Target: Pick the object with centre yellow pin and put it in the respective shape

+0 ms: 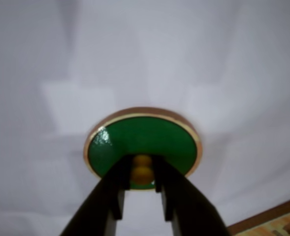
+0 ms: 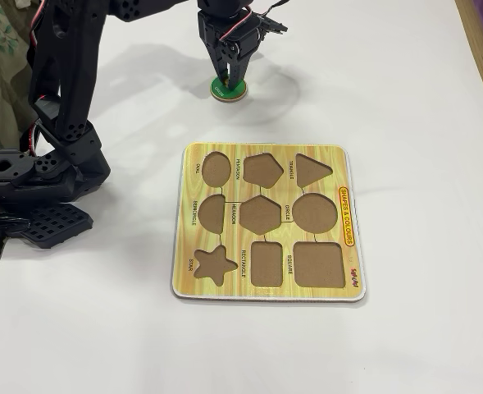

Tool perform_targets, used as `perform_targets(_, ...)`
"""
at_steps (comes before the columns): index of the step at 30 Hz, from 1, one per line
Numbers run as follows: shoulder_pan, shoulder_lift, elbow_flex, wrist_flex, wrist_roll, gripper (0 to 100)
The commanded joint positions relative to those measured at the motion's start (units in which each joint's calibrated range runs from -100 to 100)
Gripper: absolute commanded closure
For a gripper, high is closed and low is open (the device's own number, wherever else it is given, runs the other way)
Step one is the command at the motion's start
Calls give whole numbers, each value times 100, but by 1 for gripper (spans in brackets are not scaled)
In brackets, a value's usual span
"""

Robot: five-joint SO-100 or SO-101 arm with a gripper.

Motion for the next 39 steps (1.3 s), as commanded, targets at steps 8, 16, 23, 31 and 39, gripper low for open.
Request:
perform_targets(8,590,-379,-135,43,-24,98)
perform_targets(16,1469,-764,-117,43,-14,98)
perform_targets(23,2494,-1099,-135,43,38,98)
perform_targets(31,3617,-1241,-135,52,38,98)
perform_targets(39,4398,-1241,-90,52,38,98)
